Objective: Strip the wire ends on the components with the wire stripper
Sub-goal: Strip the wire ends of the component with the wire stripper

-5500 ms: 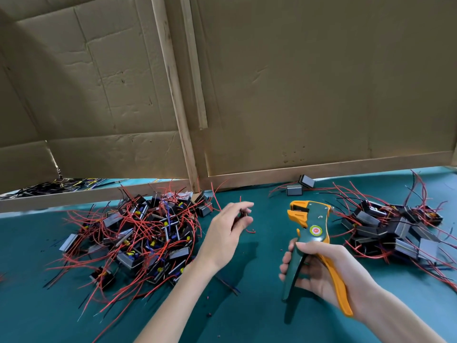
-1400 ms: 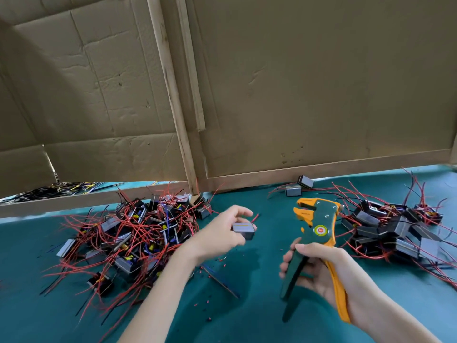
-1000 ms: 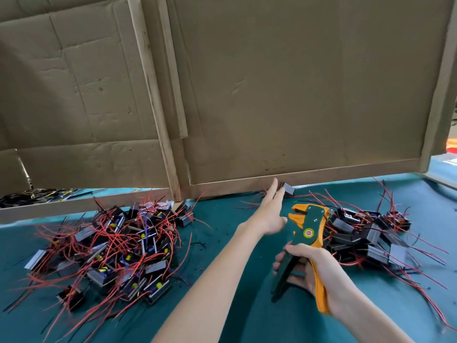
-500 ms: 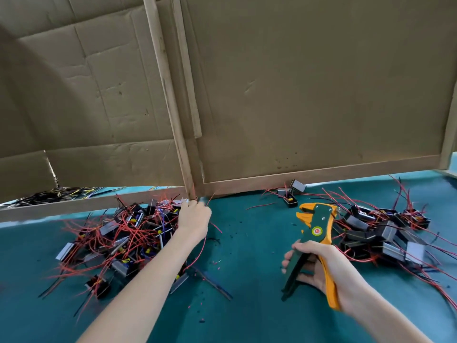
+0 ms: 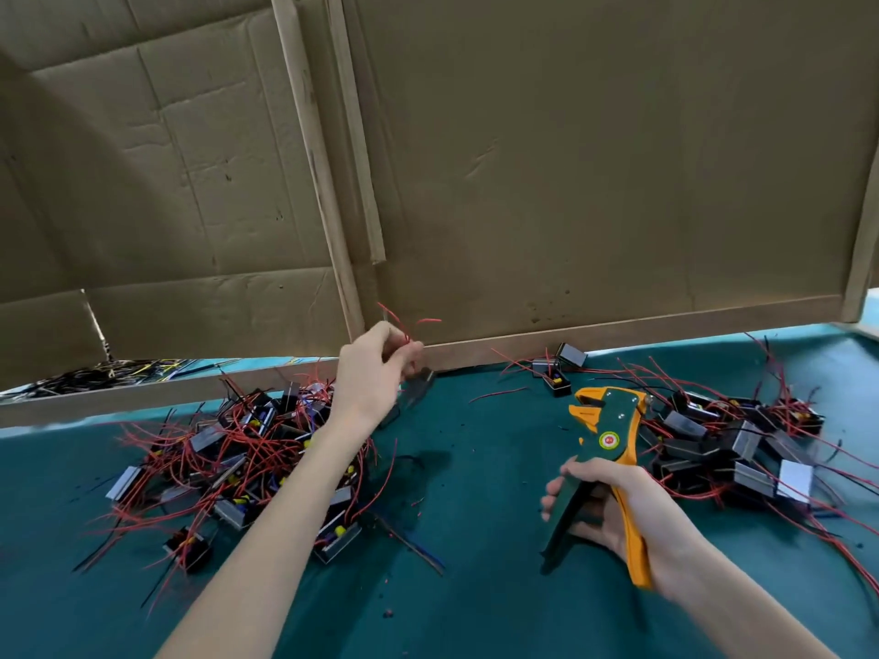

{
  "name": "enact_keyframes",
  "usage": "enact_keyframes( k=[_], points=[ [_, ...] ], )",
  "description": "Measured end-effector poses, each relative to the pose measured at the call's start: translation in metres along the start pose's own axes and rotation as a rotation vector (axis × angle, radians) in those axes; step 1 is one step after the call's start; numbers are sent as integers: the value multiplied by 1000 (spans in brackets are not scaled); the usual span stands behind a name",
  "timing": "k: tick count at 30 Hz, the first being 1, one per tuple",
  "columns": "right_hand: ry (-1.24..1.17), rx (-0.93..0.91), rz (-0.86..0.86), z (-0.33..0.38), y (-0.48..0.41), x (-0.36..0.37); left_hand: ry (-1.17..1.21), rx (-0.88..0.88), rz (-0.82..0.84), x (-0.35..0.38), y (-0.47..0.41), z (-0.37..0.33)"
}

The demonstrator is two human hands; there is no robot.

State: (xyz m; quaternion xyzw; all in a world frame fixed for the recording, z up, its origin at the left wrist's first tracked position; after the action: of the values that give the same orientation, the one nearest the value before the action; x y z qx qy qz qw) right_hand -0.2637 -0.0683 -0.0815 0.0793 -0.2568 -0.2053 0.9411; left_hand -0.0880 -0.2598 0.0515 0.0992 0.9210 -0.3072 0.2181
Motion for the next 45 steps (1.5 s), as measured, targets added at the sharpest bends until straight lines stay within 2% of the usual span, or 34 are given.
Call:
enact_keyframes(
  k=[4,10,16,20,23,26,29,31,34,38,42,45],
  points=[
    [-2,1,1,-1,-1,0,491,-100,225,21,29,-9],
    [10,6,-8,-3,-3,0,402,-116,522,62,69,3],
    [0,13,-14,-3,-4,-2,471,-178,520,85,88,3],
    [-16,31,-23,-4,-5,-3,441,-185,625,102,103,-3],
    [-23,32,-32,-3,-5,-6,293,-183,630,95,99,1],
    [-49,35,-33,-4,-6,-8,-182,-118,522,76,89,13],
    [-52,40,-33,-4,-6,-9,-466,-234,356,61,90,21],
    [-42,36,-33,-3,-6,-10,-500,-272,364,60,92,19],
    [-42,35,-11,-4,-7,-9,-369,-391,532,75,105,18],
    [2,82,58,-13,-8,-3,-189,-403,370,86,110,23],
    [56,115,111,-23,-12,3,234,-474,307,105,119,26],
    [62,84,121,-23,-14,3,416,-498,283,114,122,27]
  ],
)
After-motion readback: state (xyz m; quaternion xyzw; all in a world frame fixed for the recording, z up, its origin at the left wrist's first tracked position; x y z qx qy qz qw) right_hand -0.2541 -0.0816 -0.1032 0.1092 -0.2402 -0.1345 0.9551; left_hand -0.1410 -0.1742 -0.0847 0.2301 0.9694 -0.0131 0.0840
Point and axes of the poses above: each hand's wrist, its own y-axis away from the middle knuckle, its own x-axis out of the palm, z = x × y, the point moved 8 cm from there along -y, towards the middle knuckle
